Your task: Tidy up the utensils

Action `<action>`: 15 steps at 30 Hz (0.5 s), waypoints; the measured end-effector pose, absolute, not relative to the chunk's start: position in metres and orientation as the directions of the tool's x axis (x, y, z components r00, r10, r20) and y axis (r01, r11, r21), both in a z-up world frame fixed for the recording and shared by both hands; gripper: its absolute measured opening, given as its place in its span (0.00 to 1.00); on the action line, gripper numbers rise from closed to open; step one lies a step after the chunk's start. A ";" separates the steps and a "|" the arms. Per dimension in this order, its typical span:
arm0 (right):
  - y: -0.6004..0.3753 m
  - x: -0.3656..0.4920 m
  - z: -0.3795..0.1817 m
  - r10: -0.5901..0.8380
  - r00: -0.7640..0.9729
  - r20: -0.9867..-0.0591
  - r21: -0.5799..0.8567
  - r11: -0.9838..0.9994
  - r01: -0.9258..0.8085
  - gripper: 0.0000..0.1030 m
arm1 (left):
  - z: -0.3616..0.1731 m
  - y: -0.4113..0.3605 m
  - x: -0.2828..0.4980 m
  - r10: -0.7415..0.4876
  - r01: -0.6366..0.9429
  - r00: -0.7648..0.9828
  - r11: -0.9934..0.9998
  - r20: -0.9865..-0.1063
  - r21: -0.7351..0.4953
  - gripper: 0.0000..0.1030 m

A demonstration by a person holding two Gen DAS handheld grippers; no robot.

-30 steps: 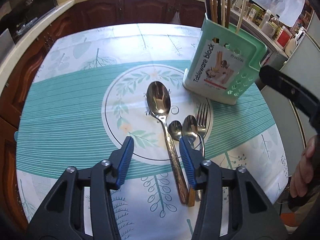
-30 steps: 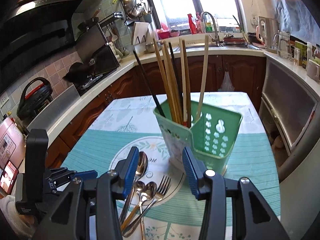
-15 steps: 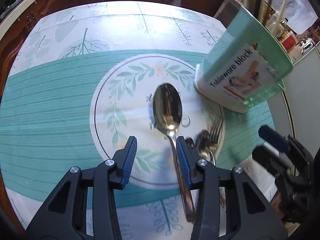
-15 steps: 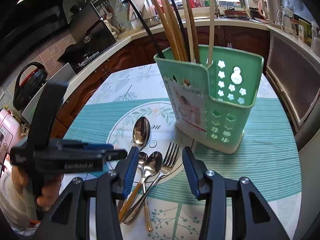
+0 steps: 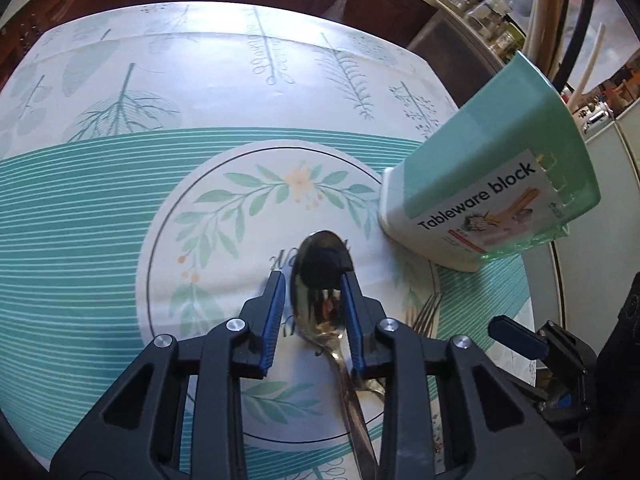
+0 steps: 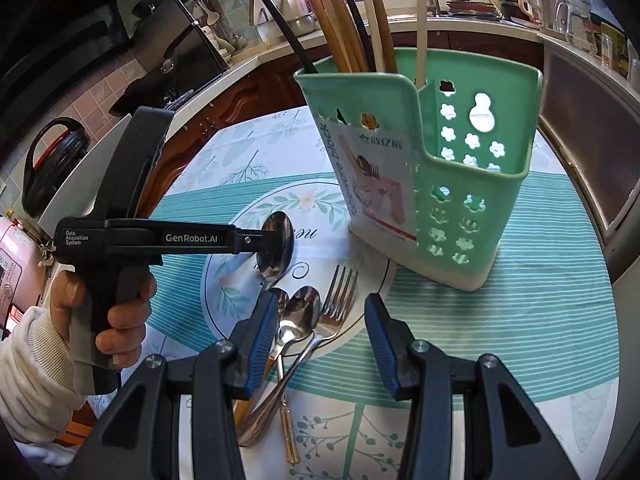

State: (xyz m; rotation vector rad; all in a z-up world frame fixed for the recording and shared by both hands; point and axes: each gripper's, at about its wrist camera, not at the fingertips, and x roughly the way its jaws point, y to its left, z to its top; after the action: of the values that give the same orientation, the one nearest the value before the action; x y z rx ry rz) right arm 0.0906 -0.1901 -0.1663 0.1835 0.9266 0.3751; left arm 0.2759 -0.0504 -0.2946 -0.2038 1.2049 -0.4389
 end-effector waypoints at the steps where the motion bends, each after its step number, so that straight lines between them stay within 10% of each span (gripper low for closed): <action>1: -0.191 0.091 -0.168 0.393 0.538 -0.746 0.315 0.920 -0.234 0.44 | -0.294 -0.054 0.276 -0.434 0.228 0.286 0.897 -0.854 -0.379 0.24; 4: -0.191 0.093 -0.171 0.392 0.528 -0.753 0.318 0.920 -0.229 0.44 | -0.298 -0.061 0.278 -0.442 0.251 0.278 0.890 -0.853 -0.380 0.05; 15: -0.177 0.100 -0.185 0.429 0.456 -0.780 0.346 0.902 -0.257 0.31 | -0.281 -0.037 0.250 -0.459 0.187 0.354 0.888 -0.815 -0.419 0.01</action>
State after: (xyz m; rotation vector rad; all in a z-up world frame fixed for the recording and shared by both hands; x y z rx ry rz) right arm 0.1003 -0.1771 -0.1853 0.1884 1.0136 0.4265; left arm 0.2504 -0.0371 -0.2805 -0.2730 1.1368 -0.4240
